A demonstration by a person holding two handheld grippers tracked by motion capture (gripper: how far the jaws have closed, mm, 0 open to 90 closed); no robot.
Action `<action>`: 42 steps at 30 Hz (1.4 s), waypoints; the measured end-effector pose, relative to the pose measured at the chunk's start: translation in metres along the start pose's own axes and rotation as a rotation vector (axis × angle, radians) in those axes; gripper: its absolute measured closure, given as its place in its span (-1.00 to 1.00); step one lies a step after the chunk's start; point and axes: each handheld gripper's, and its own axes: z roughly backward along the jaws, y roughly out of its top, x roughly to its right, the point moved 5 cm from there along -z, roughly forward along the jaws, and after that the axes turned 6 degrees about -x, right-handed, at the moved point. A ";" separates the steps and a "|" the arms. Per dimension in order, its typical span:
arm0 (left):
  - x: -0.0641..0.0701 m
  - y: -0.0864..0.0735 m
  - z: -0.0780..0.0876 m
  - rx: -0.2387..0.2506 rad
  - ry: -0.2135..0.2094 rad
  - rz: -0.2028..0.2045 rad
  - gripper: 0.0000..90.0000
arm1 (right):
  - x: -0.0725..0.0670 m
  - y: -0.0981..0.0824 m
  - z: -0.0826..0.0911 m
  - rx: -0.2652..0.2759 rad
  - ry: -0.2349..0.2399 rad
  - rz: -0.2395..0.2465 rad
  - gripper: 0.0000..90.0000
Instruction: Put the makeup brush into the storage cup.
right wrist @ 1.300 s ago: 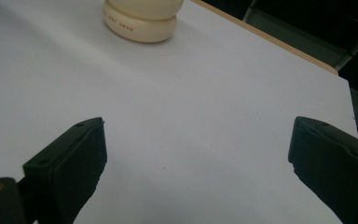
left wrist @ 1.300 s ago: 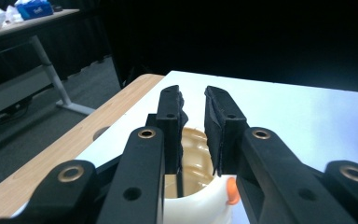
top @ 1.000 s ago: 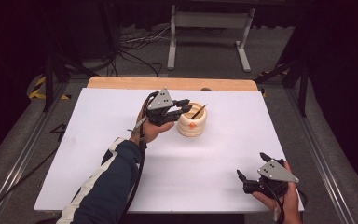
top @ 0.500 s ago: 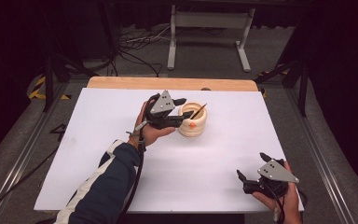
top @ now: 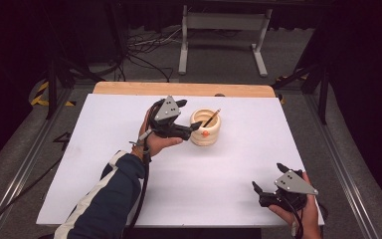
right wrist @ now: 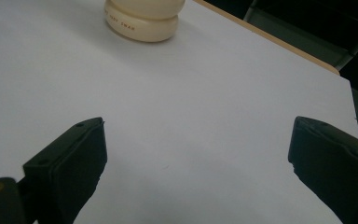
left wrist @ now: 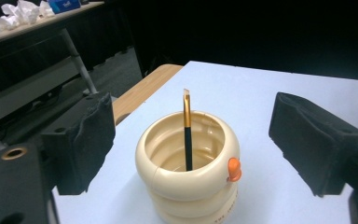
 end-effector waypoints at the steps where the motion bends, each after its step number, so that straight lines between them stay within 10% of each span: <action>1: -0.001 -0.001 0.001 0.001 0.002 0.001 -0.72 | 0.000 0.000 0.000 0.000 0.000 -0.001 -0.89; 42: -0.002 -0.034 0.033 -0.012 0.007 -0.048 -0.95 | -0.003 0.001 -0.001 0.000 0.005 0.012 -0.89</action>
